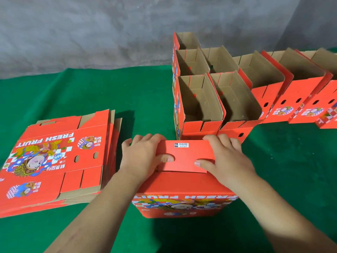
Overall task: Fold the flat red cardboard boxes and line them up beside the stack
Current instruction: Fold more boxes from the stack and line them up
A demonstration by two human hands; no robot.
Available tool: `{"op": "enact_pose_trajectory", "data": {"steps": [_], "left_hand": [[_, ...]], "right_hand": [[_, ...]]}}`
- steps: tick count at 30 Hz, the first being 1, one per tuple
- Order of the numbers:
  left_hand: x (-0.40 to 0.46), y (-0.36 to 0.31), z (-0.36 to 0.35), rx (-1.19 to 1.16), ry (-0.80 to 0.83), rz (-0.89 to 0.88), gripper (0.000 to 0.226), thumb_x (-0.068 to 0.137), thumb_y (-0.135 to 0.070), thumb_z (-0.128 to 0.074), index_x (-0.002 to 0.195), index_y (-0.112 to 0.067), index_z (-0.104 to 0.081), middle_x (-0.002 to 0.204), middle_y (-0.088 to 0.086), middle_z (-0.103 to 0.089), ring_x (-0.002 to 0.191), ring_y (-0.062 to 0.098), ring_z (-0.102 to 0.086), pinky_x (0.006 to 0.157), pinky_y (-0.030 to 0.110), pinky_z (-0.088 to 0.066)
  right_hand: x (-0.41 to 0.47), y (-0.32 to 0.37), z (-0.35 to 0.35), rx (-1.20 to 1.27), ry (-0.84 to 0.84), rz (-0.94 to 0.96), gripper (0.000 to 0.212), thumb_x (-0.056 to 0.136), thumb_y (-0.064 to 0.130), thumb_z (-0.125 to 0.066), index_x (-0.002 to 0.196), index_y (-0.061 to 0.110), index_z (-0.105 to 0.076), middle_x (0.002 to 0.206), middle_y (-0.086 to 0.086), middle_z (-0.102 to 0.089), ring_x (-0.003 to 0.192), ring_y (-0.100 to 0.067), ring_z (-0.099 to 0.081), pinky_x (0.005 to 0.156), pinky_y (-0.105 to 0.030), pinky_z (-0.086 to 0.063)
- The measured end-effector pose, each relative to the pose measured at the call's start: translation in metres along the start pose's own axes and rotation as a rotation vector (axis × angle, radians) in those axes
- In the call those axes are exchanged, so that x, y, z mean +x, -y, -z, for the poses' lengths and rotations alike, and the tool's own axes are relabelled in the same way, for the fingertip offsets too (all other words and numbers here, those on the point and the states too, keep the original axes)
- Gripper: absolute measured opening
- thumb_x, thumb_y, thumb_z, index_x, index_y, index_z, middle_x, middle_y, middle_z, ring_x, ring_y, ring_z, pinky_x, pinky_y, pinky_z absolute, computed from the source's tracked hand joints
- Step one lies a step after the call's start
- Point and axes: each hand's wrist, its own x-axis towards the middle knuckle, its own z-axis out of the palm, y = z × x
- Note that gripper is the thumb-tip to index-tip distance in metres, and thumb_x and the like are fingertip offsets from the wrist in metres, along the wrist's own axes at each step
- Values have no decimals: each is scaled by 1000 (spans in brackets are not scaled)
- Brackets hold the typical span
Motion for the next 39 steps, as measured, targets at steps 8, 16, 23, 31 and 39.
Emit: {"op": "enact_pose_trajectory", "data": {"steps": [8, 16, 23, 31, 39], "left_hand": [[5, 14, 13, -724, 107, 42, 46, 94, -65, -63, 127, -33, -72, 119, -14, -74, 115, 12, -68, 108, 45, -50], [-8, 18, 8, -1145, 47, 526, 52, 95, -51, -70, 142, -31, -59, 132, 3, -68, 111, 18, -69, 96, 33, -53], [-37, 17, 10, -1246, 177, 446, 65, 69, -51, -88, 122, -26, -60, 76, 4, -73, 60, 5, -69, 55, 22, -54], [-42, 19, -5, -770, 15, 358, 46, 81, -57, -82, 113, -37, -57, 95, -6, -66, 81, 2, -64, 65, 19, -44], [-49, 30, -6, -1794, 520, 586, 77, 90, -79, -53, 137, -21, -68, 123, 24, -72, 104, 37, -75, 89, 49, -61]], "right_hand": [[17, -10, 8, 394, 110, -43, 60, 83, 85, -37, 130, 51, -52, 129, 20, -43, 122, -11, -37, 99, -35, -36], [2, -19, 6, 1078, 165, -480, 35, 91, 60, -64, 124, 51, -60, 139, 8, -58, 125, -19, -55, 110, -42, -41], [-17, -31, 5, 1108, 270, -395, 45, 77, 52, -86, 115, 46, -63, 108, 8, -78, 100, -21, -76, 98, -55, -55], [-16, -25, -5, 740, 39, -242, 46, 82, 56, -77, 117, 41, -52, 104, 22, -68, 97, 2, -64, 73, -19, -45], [-19, -12, 15, 517, 121, -17, 71, 73, 80, -61, 138, 55, -46, 154, 26, -23, 134, 5, -36, 108, -28, -33]]}}
